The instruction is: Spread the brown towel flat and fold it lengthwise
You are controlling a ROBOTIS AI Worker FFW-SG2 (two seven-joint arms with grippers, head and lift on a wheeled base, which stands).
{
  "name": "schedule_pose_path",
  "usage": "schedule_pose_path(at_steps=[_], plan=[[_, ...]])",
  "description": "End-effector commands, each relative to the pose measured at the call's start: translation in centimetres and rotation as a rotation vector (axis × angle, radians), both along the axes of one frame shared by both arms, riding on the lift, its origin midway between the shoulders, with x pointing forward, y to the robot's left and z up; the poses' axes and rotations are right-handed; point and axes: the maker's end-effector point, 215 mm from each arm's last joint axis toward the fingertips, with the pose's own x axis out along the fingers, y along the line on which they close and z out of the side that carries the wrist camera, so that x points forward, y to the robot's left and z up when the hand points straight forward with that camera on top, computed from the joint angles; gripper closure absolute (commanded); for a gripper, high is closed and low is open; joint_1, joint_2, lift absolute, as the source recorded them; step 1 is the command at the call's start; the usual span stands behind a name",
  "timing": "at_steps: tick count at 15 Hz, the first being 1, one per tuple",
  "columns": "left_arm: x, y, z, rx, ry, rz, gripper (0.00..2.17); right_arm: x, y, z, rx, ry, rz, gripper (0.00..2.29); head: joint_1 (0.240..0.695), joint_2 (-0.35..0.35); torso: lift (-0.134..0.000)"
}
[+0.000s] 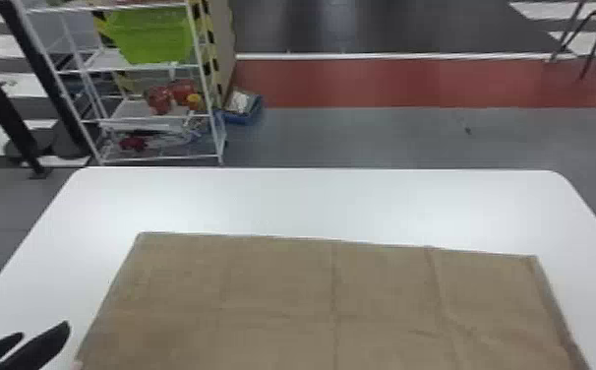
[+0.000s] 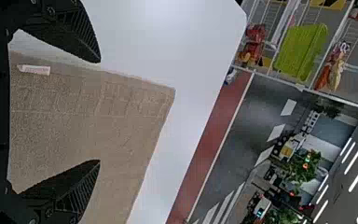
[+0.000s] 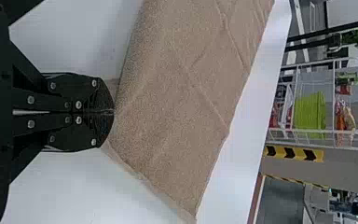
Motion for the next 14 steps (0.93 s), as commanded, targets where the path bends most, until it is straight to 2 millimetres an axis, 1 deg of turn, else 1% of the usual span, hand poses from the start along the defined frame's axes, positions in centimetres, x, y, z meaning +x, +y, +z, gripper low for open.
schedule_pose_path(at_steps=[1,4,5,6,7,8,9,10,12,14], plan=[[0.0,-0.1,0.2,0.006,-0.001,-0.002,0.14,0.4,-0.8,-0.1,-0.006,-0.008,-0.005,1.45,0.695,0.004,-0.123],[-0.2,-0.4,0.1,0.008,0.005,-0.006,0.14,1.0,-1.3,-0.1,-0.009,-0.016,-0.009,1.44,0.695,-0.023,-0.123],[-0.3,-0.3,0.0,0.009,0.007,-0.005,0.14,1.0,-1.1,0.2,0.001,-0.021,0.0,1.4,0.695,-0.027,-0.123],[-0.2,-0.5,0.0,0.01,0.008,-0.007,0.14,0.9,-1.1,0.8,0.02,-0.033,0.002,1.11,0.695,-0.03,-0.123],[-0.2,-0.5,0.0,0.013,0.008,-0.007,0.14,0.7,-1.1,1.8,0.049,-0.05,0.0,0.64,0.695,-0.031,-0.123],[-0.2,-0.4,0.0,0.014,0.009,-0.005,0.14,0.5,-1.3,3.0,0.072,-0.074,-0.006,0.3,0.695,-0.03,-0.123],[-0.1,-0.4,0.0,0.017,0.01,-0.002,0.14,0.5,-1.9,4.3,0.099,-0.101,-0.023,0.09,0.695,-0.029,-0.123],[-0.1,-0.5,0.0,0.019,0.009,-0.004,0.13,0.4,-2.6,5.2,0.113,-0.116,-0.044,0.07,0.695,-0.029,-0.123],[0.0,-0.9,-0.2,0.026,0.015,-0.011,0.13,0.7,-4.4,7.2,0.115,-0.157,-0.083,0.08,0.695,-0.055,-0.123],[0.3,-1.3,-0.2,0.029,0.013,-0.019,0.13,1.0,-5.4,8.2,0.111,-0.173,-0.104,0.08,0.695,-0.09,-0.123]])
